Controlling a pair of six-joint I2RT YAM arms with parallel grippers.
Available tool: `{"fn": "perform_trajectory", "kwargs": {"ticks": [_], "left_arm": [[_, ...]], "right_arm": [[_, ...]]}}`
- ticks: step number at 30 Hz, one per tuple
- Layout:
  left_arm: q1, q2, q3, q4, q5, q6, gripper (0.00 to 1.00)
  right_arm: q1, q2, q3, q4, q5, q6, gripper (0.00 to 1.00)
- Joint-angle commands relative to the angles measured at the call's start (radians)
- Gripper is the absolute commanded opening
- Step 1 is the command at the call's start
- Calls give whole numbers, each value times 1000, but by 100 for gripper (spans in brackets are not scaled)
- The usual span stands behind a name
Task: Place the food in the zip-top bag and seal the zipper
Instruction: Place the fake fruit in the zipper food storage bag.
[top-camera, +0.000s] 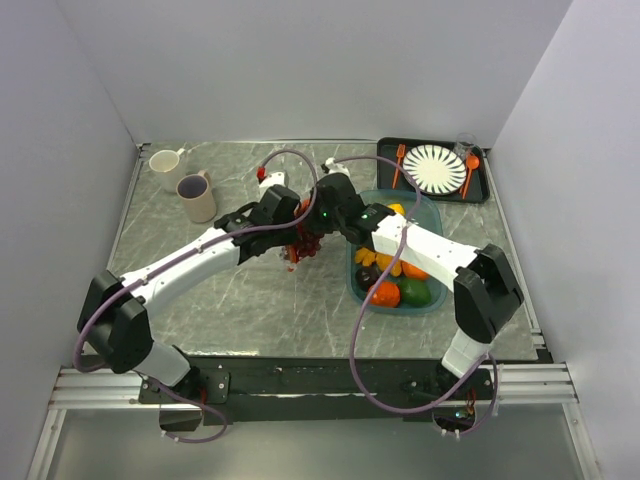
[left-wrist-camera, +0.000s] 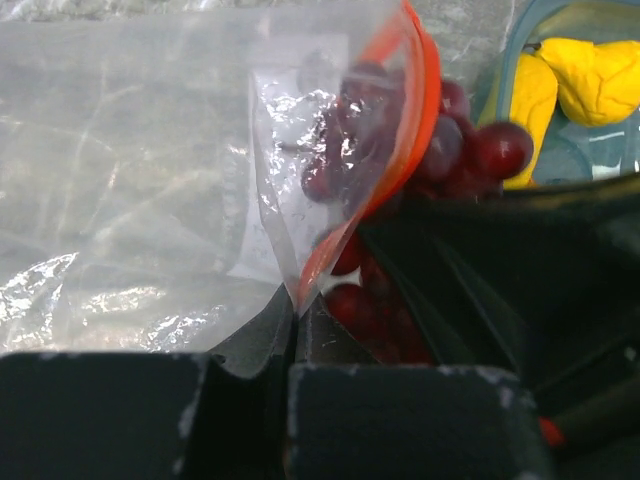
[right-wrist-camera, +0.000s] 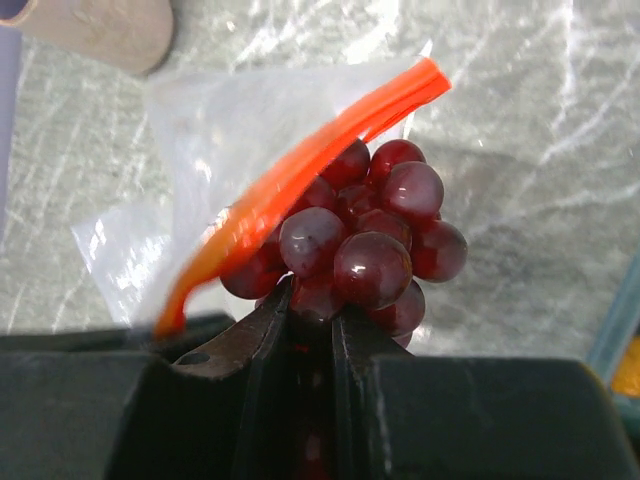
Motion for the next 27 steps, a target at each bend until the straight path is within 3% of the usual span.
{"fn": "perform_trajectory", "kwargs": {"ticks": [1,6,12,20,27], "left_arm": [[-10,-47,-6,40,65,15,1],[-24,-99,-100,138,134,30,1],[-47,-62,-79,90,137,55,1],[-58,-79,-74,109,124,10,1],[-56,-140,-65,89,4,-8,1]], "right_arm": [[-1,-20,60,46,23,3,5],[-5,3,95,62,15,32,5],[-18,-11,51,103,-12,112,5],[-16,29,22,186,-222,135,8],[-15,61,26,40,-168,72,7]]}}
